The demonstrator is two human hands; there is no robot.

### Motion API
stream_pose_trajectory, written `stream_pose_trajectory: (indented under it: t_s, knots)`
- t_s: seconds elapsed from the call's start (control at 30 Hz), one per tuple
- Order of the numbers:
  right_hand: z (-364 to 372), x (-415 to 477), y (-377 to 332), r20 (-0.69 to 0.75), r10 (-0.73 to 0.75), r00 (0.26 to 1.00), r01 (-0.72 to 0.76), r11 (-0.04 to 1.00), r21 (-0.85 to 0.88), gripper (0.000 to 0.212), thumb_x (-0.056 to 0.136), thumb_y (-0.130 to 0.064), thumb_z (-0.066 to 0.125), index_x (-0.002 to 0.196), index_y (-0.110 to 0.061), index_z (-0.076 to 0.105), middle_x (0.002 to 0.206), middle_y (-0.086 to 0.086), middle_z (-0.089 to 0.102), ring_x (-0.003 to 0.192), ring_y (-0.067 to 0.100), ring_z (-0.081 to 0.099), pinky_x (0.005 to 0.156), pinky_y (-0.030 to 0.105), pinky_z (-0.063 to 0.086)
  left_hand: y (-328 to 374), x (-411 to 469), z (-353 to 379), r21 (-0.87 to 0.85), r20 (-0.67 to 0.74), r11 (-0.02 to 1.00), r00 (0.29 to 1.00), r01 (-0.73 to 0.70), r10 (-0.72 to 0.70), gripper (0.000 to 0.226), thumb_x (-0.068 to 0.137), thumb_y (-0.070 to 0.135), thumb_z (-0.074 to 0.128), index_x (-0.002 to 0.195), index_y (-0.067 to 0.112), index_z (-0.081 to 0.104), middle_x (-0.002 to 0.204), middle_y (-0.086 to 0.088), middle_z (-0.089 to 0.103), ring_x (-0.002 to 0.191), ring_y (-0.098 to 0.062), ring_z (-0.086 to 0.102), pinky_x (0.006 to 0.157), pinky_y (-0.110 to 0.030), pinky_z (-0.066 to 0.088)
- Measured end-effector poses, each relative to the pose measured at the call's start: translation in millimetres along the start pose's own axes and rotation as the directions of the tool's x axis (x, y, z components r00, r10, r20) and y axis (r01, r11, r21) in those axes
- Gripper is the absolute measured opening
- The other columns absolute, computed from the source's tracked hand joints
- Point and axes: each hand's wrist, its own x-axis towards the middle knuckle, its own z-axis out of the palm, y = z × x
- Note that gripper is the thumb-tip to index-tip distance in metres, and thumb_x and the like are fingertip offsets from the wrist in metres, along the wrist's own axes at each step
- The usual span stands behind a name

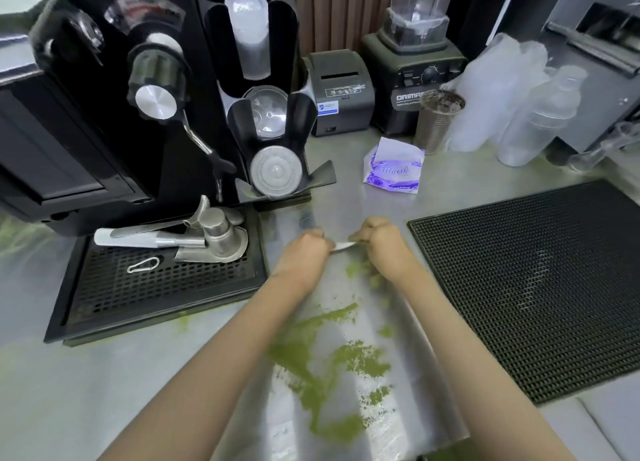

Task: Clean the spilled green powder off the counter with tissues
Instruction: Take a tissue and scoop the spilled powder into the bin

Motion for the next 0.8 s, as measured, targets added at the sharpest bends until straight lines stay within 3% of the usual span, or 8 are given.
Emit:
stream_pose_trajectory:
  t_s: [0.17, 0.2, 0.3, 0.37, 0.43, 0.53, 0.67, 0.8]
  knots:
    - [13, -23, 9, 0.113, 0.086, 0.99, -0.089, 0.996, 0.025, 0.023, 0.081, 0.001, 0.051, 0.097, -0.004, 0.066, 0.095, 0.013, 0.059, 0.091, 0.03, 0.058, 0.075, 0.03, 0.046, 7, -1, 13, 0.06, 0.009, 0.992, 0.994, -0.11, 0.11, 0.031, 0.093, 0.019, 0.043, 0.12, 0.015, 0.058, 0.111, -0.013, 0.05, 0.112, -0.029, 0.044, 0.087, -0.032, 0.036]
    - [17, -39, 7, 0.11, 0.087, 0.99, -0.091, 0.995, 0.034, 0.021, 0.081, -0.001, 0.051, 0.095, -0.006, 0.066, 0.09, 0.01, 0.059, 0.086, 0.029, 0.059, 0.071, 0.03, 0.046, 5, -12, 17, 0.086, -0.024, 0.979, 0.982, -0.187, 0.19, 0.029, 0.091, 0.017, 0.046, 0.116, 0.016, 0.062, 0.105, -0.011, 0.052, 0.105, -0.029, 0.048, 0.084, -0.032, 0.039]
    - [20, -95, -8, 0.056, -0.065, 0.996, 0.064, 0.998, 0.015, 0.019, 0.073, -0.005, 0.065, 0.082, -0.02, 0.072, 0.071, -0.002, 0.057, 0.064, 0.016, 0.055, 0.057, 0.018, 0.042, -6, -49, 34, 0.114, -0.077, 0.903, 0.902, -0.415, 0.424, 0.024, 0.071, 0.015, 0.055, 0.087, 0.02, 0.073, 0.07, -0.001, 0.054, 0.067, -0.022, 0.055, 0.054, -0.024, 0.047]
    - [17, -117, -12, 0.035, -0.134, 0.99, 0.13, 0.986, 0.105, 0.028, 0.059, -0.007, 0.08, 0.079, -0.026, 0.074, 0.064, -0.007, 0.054, 0.058, 0.011, 0.054, 0.054, 0.012, 0.037, -9, -65, 39, 0.145, -0.033, 0.864, 0.871, -0.482, 0.491, 0.025, 0.064, 0.016, 0.056, 0.082, 0.022, 0.073, 0.065, 0.002, 0.053, 0.06, -0.018, 0.054, 0.048, -0.02, 0.045]
    - [10, -113, -6, 0.064, -0.125, 0.99, 0.113, 0.98, 0.165, 0.028, 0.066, 0.0, 0.074, 0.088, -0.018, 0.074, 0.072, -0.002, 0.055, 0.068, 0.017, 0.057, 0.061, 0.014, 0.043, -7, -63, 31, 0.123, -0.027, 0.86, 0.865, -0.495, 0.502, 0.026, 0.06, 0.014, 0.06, 0.081, 0.021, 0.074, 0.064, 0.002, 0.053, 0.059, -0.019, 0.055, 0.047, -0.02, 0.045]
    - [-8, -76, 2, -0.014, 0.046, 0.999, -0.043, 0.981, 0.192, 0.021, 0.084, -0.001, 0.052, 0.093, -0.004, 0.071, 0.083, 0.011, 0.06, 0.081, 0.028, 0.058, 0.07, 0.034, 0.049, 0, -32, 16, 0.077, -0.122, 0.912, 0.904, -0.402, 0.409, 0.026, 0.061, 0.003, 0.065, 0.083, 0.013, 0.072, 0.068, -0.006, 0.054, 0.064, -0.027, 0.057, 0.049, -0.028, 0.049]
    - [-2, -40, 19, -0.01, 0.046, 0.999, -0.045, 0.997, 0.064, 0.038, 0.077, 0.012, 0.046, 0.101, -0.006, 0.07, 0.096, 0.018, 0.061, 0.096, 0.032, 0.058, 0.083, 0.036, 0.049, 16, 8, 13, 0.058, -0.058, 0.972, 0.972, -0.226, 0.23, 0.028, 0.086, 0.004, 0.05, 0.11, 0.01, 0.064, 0.099, -0.014, 0.053, 0.101, -0.031, 0.048, 0.078, -0.038, 0.043]
    - [5, -69, 12, 0.034, 0.061, 0.998, -0.062, 0.998, 0.01, 0.031, 0.082, 0.008, 0.047, 0.099, -0.004, 0.069, 0.089, 0.011, 0.058, 0.085, 0.03, 0.058, 0.071, 0.027, 0.046, 14, -5, 29, 0.069, 0.004, 0.949, 0.952, -0.306, 0.307, 0.032, 0.087, 0.003, 0.048, 0.114, 0.012, 0.062, 0.102, -0.012, 0.054, 0.101, -0.03, 0.047, 0.077, -0.035, 0.04]
